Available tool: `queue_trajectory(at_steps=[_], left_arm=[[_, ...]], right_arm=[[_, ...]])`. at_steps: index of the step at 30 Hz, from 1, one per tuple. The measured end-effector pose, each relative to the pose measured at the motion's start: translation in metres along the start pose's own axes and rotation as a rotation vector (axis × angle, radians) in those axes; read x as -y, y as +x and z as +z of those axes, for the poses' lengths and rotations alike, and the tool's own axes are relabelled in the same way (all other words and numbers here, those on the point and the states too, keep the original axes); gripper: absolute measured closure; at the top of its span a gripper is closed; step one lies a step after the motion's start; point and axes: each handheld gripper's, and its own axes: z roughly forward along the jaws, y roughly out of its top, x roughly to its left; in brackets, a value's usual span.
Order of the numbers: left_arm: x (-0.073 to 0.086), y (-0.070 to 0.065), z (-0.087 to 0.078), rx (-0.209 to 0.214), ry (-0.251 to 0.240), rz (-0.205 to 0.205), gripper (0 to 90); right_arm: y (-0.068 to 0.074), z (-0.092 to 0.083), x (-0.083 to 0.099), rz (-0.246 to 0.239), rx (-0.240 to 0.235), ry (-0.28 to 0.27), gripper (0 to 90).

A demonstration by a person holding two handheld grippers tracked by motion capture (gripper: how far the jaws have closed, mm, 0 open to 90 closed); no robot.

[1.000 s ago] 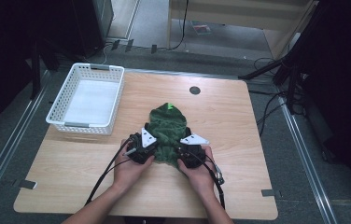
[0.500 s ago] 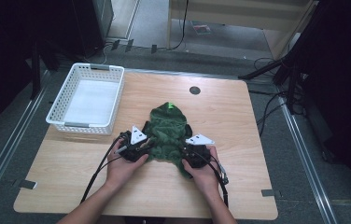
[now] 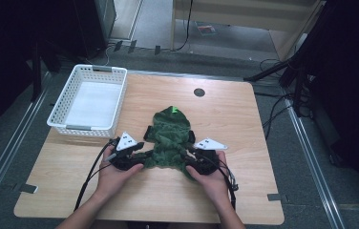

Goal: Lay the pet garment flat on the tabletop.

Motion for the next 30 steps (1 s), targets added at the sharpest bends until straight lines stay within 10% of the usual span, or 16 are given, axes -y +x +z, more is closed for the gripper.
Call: queue_trajectory(at_steps=[8, 19, 26, 30], left_arm=[[0.026, 0.006, -0.022, 0.008, 0.009, 0.007, 55.8], [0.03, 0.0, -0.019, 0.047, 0.043, 0.057, 80.3], [0.033, 0.003, -0.027, 0.061, -0.035, 0.034, 49.4], [0.034, 0.009, -0.035, 0.04, -0.087, -0.032, 37.8]], right_arm=[[-0.004, -0.034, 0.027, 0.021, -0.013, -0.006, 61.5], [-0.004, -0.017, 0.044, 0.006, 0.029, 0.059, 73.9], [-0.007, -0.019, 0.044, 0.005, -0.003, 0.037, 66.2], [-0.008, -0.026, 0.043, 0.003, 0.012, -0.018, 47.2]])
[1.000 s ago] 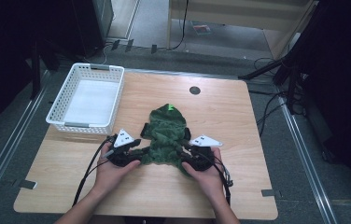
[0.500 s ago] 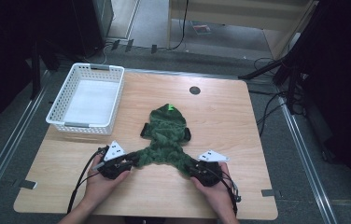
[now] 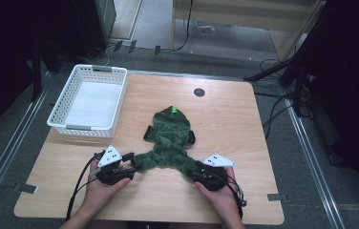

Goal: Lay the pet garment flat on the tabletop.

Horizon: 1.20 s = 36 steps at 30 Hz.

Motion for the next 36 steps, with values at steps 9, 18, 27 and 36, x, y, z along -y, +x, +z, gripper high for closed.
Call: queue_trajectory(at_steps=[9, 18, 27, 36], left_arm=[[-0.002, 0.013, -0.032, -0.059, -0.1, -0.03, 18.1], [0.008, 0.04, -0.069, -0.092, -0.14, -0.081, 1.1], [0.027, 0.083, -0.105, -0.24, -0.127, -0.148, 1.1], [0.044, 0.118, -0.134, -0.352, -0.125, -0.199, 1.1]], right_arm=[[-0.006, -0.022, -0.008, -0.042, 0.059, -0.097, 4.0], [-0.024, -0.037, -0.002, 0.003, 0.118, -0.118, 0.0], [-0.053, -0.053, 0.015, 0.07, 0.233, -0.108, 0.0], [-0.086, -0.075, 0.039, 0.158, 0.291, -0.105, 0.0]])
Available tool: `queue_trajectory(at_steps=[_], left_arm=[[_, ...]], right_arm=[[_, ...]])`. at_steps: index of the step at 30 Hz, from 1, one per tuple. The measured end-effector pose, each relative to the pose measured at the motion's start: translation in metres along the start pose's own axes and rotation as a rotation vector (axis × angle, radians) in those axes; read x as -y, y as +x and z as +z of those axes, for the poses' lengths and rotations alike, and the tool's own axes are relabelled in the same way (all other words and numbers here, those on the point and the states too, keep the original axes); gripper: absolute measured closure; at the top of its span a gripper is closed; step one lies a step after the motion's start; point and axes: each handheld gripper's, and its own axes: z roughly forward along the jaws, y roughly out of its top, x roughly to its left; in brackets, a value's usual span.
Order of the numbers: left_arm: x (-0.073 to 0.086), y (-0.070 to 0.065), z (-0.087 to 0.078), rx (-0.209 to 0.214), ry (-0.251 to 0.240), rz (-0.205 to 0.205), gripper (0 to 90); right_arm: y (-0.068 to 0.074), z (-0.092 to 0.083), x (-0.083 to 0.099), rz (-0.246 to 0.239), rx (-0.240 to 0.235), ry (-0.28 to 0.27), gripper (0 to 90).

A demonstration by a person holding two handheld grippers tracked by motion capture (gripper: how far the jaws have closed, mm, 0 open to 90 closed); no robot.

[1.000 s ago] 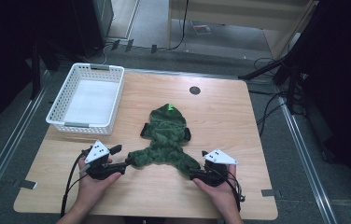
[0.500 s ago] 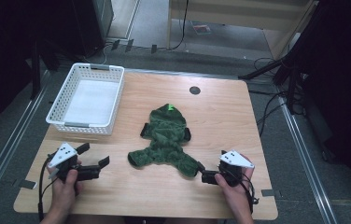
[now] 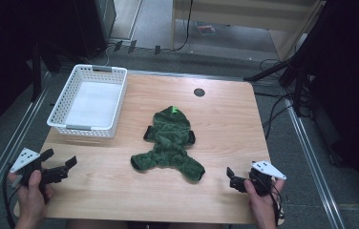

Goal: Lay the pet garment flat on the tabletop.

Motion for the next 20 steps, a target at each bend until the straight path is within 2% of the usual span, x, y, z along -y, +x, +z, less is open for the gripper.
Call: queue_trajectory(at_steps=[3, 7, 13, 16, 20], left_arm=[[0.001, 0.01, -0.003, -0.029, 0.006, 0.0, 1.1], [0.002, 0.015, -0.003, -0.04, 0.002, -0.014, 1.1], [0.004, 0.012, 0.002, -0.043, 0.017, 0.007, 1.1], [0.004, 0.013, 0.004, -0.05, 0.016, -0.007, 1.1], [0.004, 0.013, 0.005, -0.054, 0.017, -0.011, 1.1]], right_arm=[[-0.011, -0.004, 0.007, 0.025, 0.016, -0.002, 0.0], [-0.019, -0.008, 0.014, 0.04, 0.031, -0.002, 0.0], [-0.019, -0.007, 0.015, 0.045, 0.033, 0.009, 0.0], [-0.018, -0.006, 0.015, 0.034, 0.03, 0.009, 0.0], [-0.019, -0.005, 0.014, 0.047, 0.026, 0.011, 0.0]])
